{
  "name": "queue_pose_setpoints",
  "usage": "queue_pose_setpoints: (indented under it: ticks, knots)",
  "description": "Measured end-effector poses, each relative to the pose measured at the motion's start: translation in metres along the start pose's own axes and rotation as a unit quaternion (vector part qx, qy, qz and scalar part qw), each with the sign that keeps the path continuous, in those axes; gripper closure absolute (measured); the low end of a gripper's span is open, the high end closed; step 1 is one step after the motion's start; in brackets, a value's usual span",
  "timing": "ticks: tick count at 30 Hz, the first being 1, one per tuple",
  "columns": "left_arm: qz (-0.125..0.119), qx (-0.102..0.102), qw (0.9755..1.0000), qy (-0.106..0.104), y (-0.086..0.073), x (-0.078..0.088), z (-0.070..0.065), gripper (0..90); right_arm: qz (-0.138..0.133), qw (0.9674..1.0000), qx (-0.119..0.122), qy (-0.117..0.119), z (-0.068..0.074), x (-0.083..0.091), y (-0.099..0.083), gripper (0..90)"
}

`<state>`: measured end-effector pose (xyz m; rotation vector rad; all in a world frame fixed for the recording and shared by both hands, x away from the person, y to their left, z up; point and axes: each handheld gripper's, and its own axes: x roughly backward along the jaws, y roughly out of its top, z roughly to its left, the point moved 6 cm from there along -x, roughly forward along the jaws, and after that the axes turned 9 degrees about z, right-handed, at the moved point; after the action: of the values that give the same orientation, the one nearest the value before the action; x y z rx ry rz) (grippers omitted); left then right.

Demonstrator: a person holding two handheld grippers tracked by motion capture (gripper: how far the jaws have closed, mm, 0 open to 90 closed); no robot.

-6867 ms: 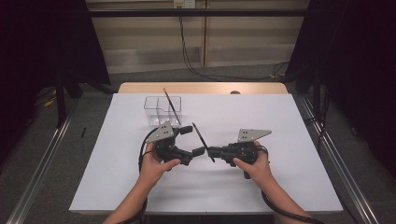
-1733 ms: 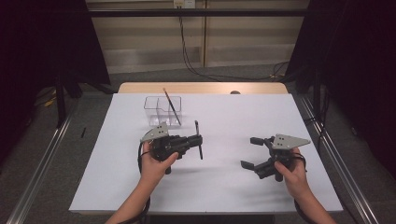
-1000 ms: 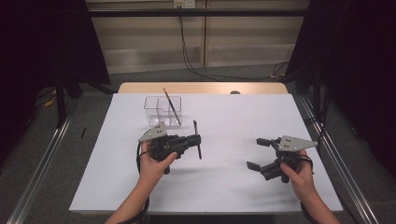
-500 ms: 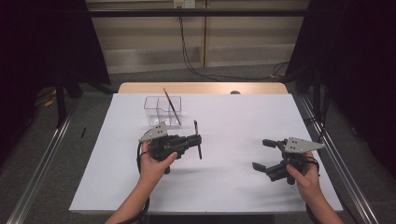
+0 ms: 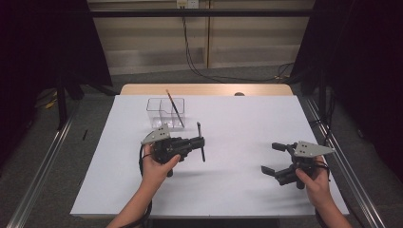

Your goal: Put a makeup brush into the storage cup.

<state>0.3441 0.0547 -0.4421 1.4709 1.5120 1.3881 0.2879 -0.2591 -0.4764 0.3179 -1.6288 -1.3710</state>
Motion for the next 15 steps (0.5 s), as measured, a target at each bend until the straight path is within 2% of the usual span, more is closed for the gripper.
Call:
queue_pose_setpoints:
  ticks: [15]
  knots:
    - [-0.001,0.001,1.0,0.003,0.0006,0.0016,0.0011,83.8,0.001,1.0,0.0,-0.008,-0.0015,0.0062,-0.0074,1.1]
